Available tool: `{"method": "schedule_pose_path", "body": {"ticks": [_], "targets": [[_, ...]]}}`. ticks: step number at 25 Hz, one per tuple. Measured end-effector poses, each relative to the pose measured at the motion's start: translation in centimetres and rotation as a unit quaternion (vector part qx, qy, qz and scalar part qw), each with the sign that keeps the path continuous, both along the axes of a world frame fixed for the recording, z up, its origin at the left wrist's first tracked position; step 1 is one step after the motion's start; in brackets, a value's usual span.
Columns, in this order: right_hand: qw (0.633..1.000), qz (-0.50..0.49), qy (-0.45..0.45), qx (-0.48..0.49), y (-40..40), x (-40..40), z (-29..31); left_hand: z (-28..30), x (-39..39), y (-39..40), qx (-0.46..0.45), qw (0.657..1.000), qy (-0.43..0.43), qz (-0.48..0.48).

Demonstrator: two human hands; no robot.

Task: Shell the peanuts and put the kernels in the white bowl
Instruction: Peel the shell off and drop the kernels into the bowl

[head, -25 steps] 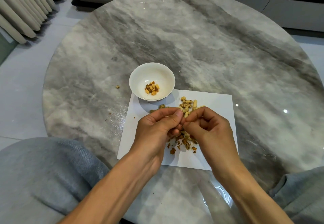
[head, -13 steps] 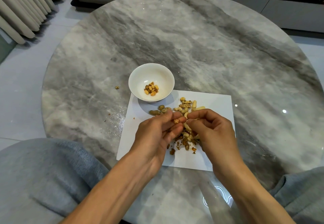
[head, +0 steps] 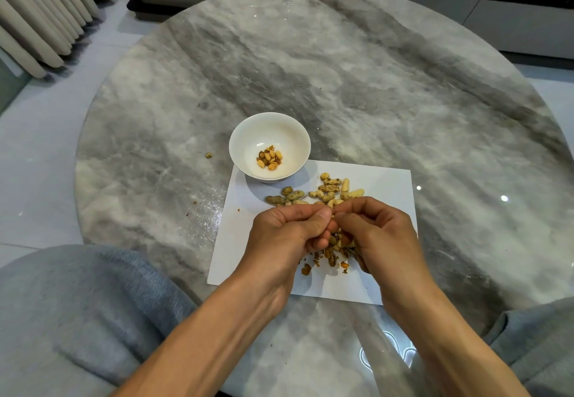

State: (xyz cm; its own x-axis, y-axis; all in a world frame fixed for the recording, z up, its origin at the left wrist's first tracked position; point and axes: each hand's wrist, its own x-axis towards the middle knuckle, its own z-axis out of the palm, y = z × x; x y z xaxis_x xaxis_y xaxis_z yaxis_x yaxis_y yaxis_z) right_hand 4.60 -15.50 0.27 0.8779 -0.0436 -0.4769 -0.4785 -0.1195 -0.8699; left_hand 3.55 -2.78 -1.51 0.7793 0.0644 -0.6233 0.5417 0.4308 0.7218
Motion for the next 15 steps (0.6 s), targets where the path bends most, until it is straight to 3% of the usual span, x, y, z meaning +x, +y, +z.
{"method": "schedule_pose_path", "body": {"ticks": [9, 12, 15], "targets": [[1.0, -0.006, 0.009, 0.01, -0.25, 0.2, -0.13, 0.33, 0.19, 0.19, -0.062, 0.996, 0.061, 0.024], [0.999, 0.007, -0.035, -0.024, -0.5, 0.23, -0.41, 0.64, 0.3, 0.35, -0.118, 0.989, 0.077, 0.047], [0.984, 0.089, -0.114, -0.106, -0.54, -0.16, -0.71, 0.77, 0.36, 0.47, -0.147, 0.984, 0.077, 0.064]]}}
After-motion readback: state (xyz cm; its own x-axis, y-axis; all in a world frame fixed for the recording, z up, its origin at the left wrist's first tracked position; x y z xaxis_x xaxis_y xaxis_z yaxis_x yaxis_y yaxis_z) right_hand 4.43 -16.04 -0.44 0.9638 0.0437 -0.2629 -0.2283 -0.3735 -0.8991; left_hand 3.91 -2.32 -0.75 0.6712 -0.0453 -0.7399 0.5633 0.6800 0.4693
